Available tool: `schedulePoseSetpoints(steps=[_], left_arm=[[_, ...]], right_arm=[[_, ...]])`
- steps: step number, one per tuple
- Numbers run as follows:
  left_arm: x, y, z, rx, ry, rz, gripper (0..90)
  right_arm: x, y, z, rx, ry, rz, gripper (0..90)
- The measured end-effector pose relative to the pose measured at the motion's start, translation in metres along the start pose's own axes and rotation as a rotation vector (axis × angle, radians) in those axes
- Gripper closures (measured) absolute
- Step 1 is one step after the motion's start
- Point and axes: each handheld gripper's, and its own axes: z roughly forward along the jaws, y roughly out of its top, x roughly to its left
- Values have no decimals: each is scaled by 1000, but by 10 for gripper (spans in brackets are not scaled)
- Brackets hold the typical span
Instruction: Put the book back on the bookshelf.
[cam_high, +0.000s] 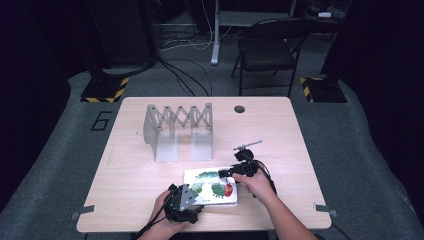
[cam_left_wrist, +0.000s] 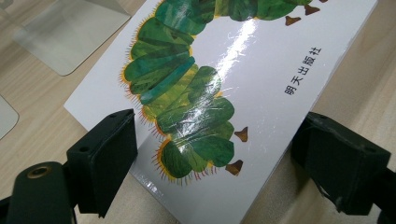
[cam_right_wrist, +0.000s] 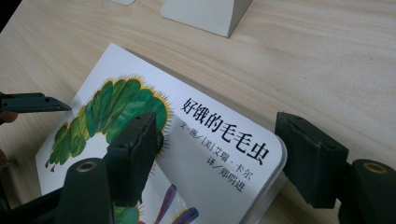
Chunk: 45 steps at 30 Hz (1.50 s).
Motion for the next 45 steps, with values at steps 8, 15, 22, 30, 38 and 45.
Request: schedulePoseSetpoints(steps=[8,15,22,30,38,45], left_arm=[[0,0,0,-2,0,0,142],[0,0,0,-3,-1,2,142],[1,0,0,-3,-2,7,141],[1,0,0,-3,-3,8,141],[1,-1,0,-7,-6,11,131],[1,-1,0,-8,-2,11,131]], right_arm=[[2,0,-1,3,4,-8,335],[2,0,-3,9,17,12,350],[0,0,-2,6,18,18,362],[-3,-1,0,4,26,33,363],[-7,-3,4,22,44,69,360],[-8,-3,4,16,42,55,358]])
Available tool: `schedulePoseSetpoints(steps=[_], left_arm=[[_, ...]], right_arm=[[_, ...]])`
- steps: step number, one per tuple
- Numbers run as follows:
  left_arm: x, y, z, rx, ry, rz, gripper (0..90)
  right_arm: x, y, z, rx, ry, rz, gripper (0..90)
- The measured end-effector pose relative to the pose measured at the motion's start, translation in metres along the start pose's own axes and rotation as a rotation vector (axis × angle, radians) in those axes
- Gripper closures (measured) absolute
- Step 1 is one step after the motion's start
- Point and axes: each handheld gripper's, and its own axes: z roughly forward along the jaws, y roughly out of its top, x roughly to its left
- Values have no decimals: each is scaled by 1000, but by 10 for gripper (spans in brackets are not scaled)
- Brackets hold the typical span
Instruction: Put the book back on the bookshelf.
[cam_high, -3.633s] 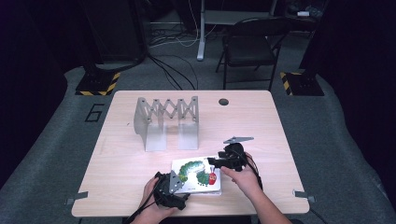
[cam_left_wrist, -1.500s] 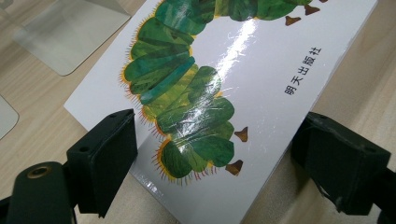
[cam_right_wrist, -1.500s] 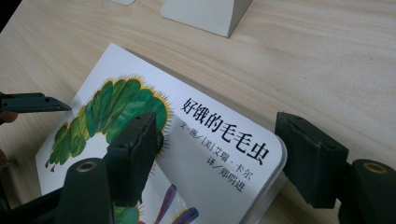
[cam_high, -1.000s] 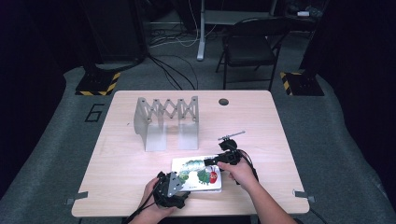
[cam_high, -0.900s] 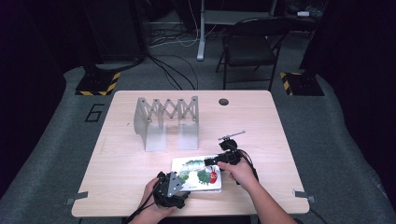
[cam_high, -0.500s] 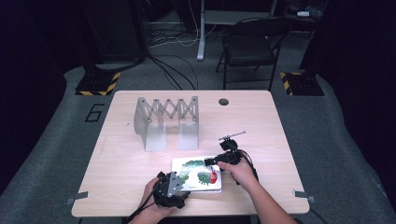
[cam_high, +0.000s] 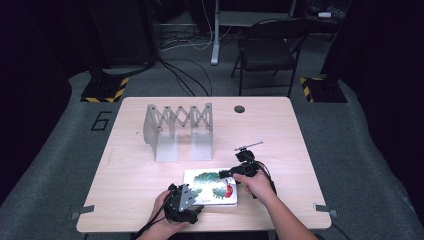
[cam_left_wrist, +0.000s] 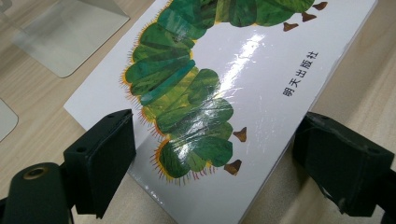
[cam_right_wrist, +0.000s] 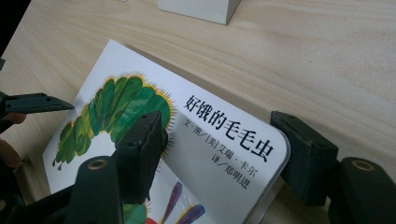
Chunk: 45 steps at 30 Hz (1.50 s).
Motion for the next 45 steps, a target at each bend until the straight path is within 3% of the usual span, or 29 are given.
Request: schedulePoseSetpoints(steps=[18,22,27,37,45], left_arm=[[-2,1,-2,19,13,5,158],[-2,3,-6,52,5,8,169],[5,1,-13,54,-12,-48,178],[14,4,-23,34,-10,-89,178],[20,6,-19,23,-24,-133,178]], right_arm=[[1,-1,0,-2,-4,19,367],[1,-1,0,0,-7,13,385],[0,-2,0,-16,-9,-4,385],[-1,-2,0,-14,-5,-6,386],[0,-2,0,-12,-6,-1,386]])
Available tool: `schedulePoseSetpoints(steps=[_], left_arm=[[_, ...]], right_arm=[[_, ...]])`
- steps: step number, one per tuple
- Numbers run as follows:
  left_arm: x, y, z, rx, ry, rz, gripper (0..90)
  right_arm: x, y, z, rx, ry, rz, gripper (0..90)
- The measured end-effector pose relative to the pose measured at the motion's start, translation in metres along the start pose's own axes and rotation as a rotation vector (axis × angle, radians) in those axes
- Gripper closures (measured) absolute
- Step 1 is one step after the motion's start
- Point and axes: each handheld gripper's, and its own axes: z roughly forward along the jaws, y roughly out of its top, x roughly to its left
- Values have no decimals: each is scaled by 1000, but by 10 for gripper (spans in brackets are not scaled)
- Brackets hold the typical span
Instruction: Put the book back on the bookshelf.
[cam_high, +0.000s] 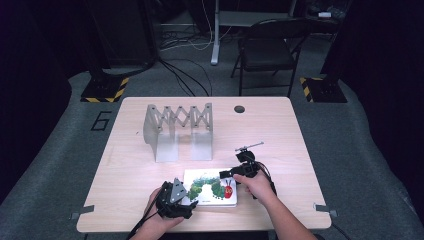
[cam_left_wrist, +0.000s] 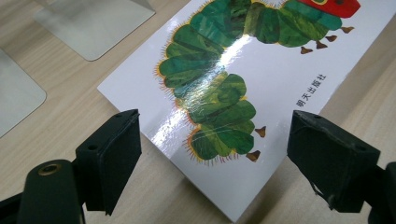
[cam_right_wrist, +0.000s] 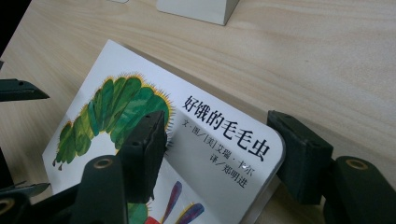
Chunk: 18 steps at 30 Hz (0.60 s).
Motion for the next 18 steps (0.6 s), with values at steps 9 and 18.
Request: schedulePoseSetpoints(steps=[9,18], left_arm=[[4,1,6,-10,5,-42,177],[9,-2,9,-7,-30,-76,146]], right_arm=[[0,0,0,2,-1,4,386],[0,0,0,0,-2,-5,387]])
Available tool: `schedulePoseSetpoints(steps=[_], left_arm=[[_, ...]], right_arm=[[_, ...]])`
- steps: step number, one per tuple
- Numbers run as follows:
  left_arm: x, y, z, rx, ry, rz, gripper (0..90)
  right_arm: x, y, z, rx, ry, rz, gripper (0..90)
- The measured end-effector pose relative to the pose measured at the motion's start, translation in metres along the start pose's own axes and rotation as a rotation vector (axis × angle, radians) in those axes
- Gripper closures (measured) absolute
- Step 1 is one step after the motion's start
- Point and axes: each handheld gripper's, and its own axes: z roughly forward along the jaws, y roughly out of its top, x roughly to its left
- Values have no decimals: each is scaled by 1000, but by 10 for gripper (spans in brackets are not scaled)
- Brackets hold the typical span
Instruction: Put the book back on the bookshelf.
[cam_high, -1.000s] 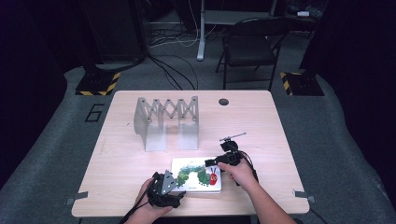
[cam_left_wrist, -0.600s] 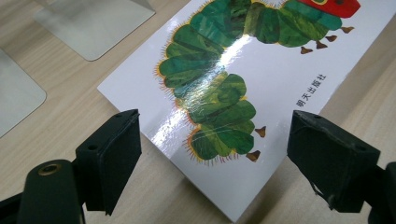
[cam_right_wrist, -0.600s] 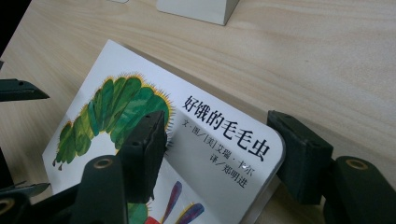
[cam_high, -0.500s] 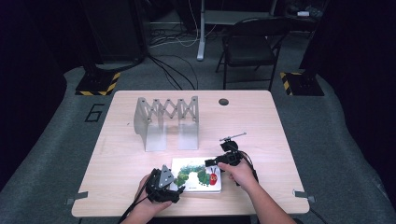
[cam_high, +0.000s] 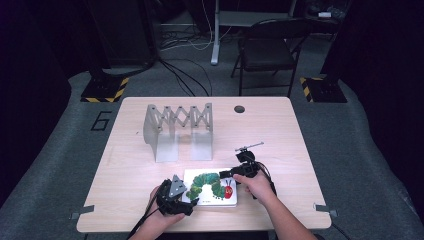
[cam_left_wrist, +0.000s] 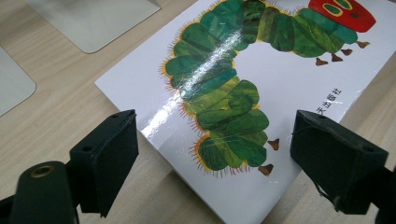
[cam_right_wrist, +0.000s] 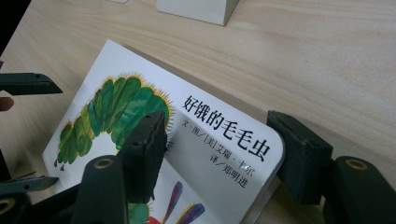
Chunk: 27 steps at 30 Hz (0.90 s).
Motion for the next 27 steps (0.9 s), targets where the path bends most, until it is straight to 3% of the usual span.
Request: schedulePoseSetpoints(steps=[3,6,15,20,27], left_arm=[[2,-1,1,-3,-15,-27,141],[2,-2,2,-13,1,-27,131],[4,-3,3,-7,-11,-39,128],[4,-4,3,-2,-19,-67,128],[5,-4,1,7,-38,-72,129]], right_arm=[[0,0,0,3,-1,6,388],[1,0,-1,6,0,20,396],[2,-1,-2,9,-2,28,404],[2,-1,-4,0,-10,-3,408],[9,-1,-12,-15,-12,-25,416]])
